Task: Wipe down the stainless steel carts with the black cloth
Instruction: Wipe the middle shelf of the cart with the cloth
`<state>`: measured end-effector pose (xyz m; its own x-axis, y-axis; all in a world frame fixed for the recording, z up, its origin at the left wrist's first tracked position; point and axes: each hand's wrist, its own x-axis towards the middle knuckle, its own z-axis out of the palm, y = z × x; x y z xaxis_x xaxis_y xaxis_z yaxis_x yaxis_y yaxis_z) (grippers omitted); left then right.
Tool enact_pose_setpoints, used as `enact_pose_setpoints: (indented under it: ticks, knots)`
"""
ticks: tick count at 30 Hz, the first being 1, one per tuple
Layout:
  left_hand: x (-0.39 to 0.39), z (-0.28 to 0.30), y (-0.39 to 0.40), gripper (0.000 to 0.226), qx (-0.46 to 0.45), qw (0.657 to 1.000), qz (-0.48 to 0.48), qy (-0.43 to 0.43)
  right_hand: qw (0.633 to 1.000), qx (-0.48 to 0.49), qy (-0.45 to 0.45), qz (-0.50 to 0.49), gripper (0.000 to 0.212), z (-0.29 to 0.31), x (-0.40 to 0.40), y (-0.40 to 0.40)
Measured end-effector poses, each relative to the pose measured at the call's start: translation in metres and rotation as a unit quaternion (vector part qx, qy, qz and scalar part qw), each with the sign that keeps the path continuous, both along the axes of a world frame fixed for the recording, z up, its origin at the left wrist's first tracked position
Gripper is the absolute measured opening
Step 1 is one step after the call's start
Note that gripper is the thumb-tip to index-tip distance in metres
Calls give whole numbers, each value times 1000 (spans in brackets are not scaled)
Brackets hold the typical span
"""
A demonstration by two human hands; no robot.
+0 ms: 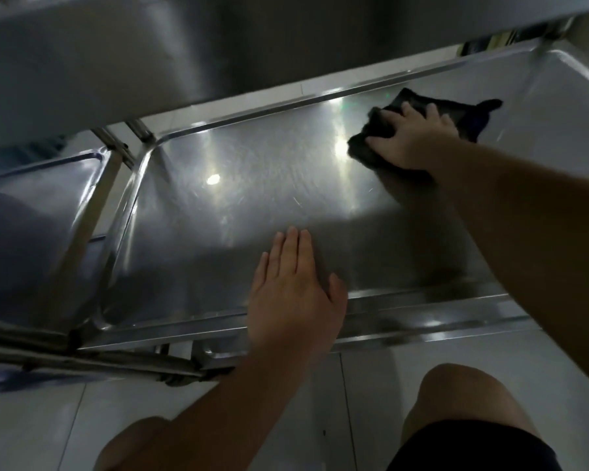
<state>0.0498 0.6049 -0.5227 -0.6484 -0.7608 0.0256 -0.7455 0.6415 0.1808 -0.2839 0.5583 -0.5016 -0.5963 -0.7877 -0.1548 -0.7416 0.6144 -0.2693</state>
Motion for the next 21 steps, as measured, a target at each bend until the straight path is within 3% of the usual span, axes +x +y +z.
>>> enact_pose_setpoints:
  ticks: [4,10,15,21]
  knots:
    - [0,-2,-2,82,-6,1000,4,-10,993,-3,10,116,87,-2,62,-34]
    - [-1,-2,1,81,-7,1000,8,-4,970,-21,7,243,82,-10,91,-4]
    - [-1,-1,2,79,-4,1000,14,3,961,-10,-1,275,82,-6,92,24]
    - [1,-5,2,77,-16,1000,9,17,971,-8,-7,239,84,-5,103,71]
